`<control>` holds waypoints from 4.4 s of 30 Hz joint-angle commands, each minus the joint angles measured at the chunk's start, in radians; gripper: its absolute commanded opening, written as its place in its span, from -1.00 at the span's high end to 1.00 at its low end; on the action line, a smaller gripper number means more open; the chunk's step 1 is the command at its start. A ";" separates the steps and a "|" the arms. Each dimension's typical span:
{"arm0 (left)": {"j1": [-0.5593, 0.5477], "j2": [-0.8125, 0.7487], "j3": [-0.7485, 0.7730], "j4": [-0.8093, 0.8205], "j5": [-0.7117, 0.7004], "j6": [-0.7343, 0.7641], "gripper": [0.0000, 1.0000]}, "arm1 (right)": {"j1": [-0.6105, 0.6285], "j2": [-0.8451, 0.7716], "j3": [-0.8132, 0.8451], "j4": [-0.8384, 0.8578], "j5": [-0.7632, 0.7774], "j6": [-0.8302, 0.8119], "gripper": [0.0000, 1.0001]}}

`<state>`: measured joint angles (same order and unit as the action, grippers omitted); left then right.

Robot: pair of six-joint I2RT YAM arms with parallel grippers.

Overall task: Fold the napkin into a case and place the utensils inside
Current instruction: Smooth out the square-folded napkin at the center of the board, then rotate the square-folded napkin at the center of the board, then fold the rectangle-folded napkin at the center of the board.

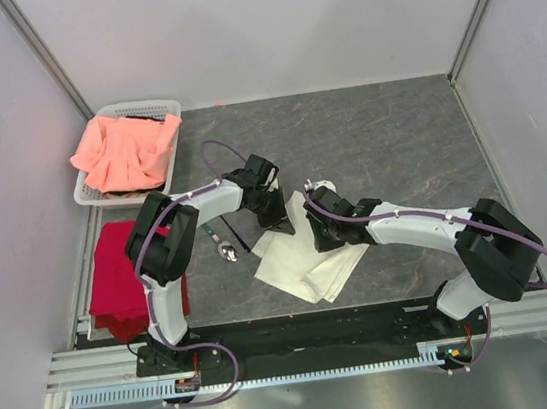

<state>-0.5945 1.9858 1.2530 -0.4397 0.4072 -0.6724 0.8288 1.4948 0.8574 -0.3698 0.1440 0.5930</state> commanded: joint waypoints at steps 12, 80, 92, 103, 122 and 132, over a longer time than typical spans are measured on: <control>0.038 0.074 0.062 -0.007 -0.018 0.004 0.96 | -0.002 -0.163 -0.201 -0.020 -0.196 0.028 0.43; -0.122 -0.568 -0.472 0.104 0.007 -0.111 0.20 | -0.565 -0.251 -0.128 -0.222 -0.099 -0.096 -0.44; -0.126 -0.578 -0.547 0.217 0.044 -0.182 0.25 | -0.577 -0.306 -0.207 -0.251 -0.083 0.011 0.13; -0.130 -0.501 -0.541 0.265 0.071 -0.220 0.23 | -0.576 -0.283 -0.247 -0.244 -0.119 0.054 0.32; -0.166 -0.331 -0.507 0.360 0.041 -0.265 0.19 | -0.571 -0.274 -0.279 -0.213 -0.119 0.051 0.39; -0.174 -0.285 -0.504 0.389 0.028 -0.303 0.27 | -0.551 -0.320 -0.270 -0.227 -0.135 0.068 0.94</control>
<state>-0.7601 1.6741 0.7399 -0.0795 0.4679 -0.9379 0.2703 1.2079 0.5819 -0.5968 0.0162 0.6437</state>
